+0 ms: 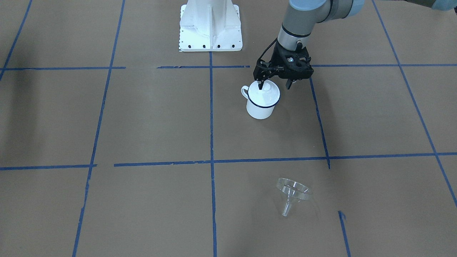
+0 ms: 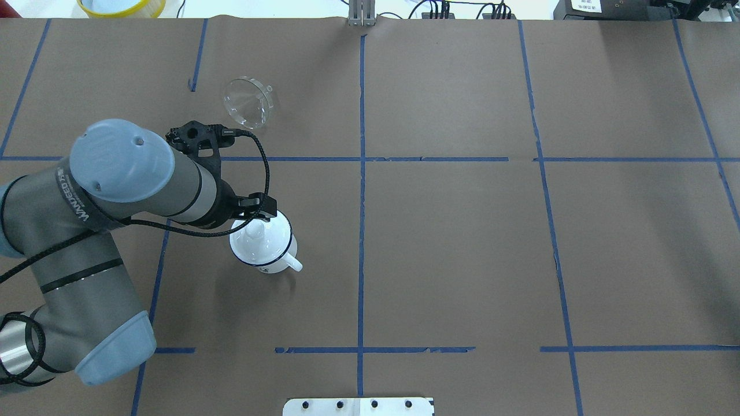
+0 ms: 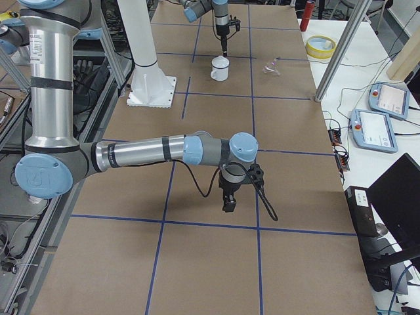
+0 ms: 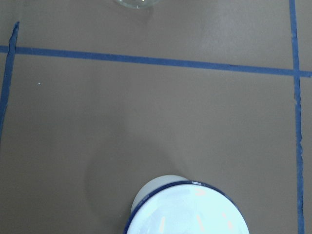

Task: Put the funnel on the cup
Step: 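Move the left gripper over the white lid on the mug, then lower the left gripper and close it on the white lid's knob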

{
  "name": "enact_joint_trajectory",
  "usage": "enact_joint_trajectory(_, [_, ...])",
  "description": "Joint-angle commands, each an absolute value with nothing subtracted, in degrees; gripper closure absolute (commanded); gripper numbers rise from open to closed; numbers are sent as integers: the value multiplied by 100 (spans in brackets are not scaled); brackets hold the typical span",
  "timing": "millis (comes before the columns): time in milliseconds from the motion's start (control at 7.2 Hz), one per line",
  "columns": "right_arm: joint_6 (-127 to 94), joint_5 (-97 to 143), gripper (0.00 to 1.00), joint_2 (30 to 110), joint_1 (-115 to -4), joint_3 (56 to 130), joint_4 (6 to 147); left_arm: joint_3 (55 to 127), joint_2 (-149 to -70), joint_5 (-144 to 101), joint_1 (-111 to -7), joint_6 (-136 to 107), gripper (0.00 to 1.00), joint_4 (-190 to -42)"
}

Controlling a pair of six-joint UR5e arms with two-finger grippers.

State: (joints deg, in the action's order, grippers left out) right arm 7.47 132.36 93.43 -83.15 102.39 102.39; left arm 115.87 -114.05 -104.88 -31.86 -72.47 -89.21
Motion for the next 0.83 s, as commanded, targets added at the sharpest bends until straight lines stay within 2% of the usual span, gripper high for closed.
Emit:
enact_joint_trajectory(0, [747,13236,0,9343,-8314,10231,10239,11611,-11434,-10371,-3041,-7348,11,-8789])
enact_joint_trajectory(694, [747,13236,0,9343,-8314,10239,10239,11487,-11663,-10362,-3032,-7339,18,-8798])
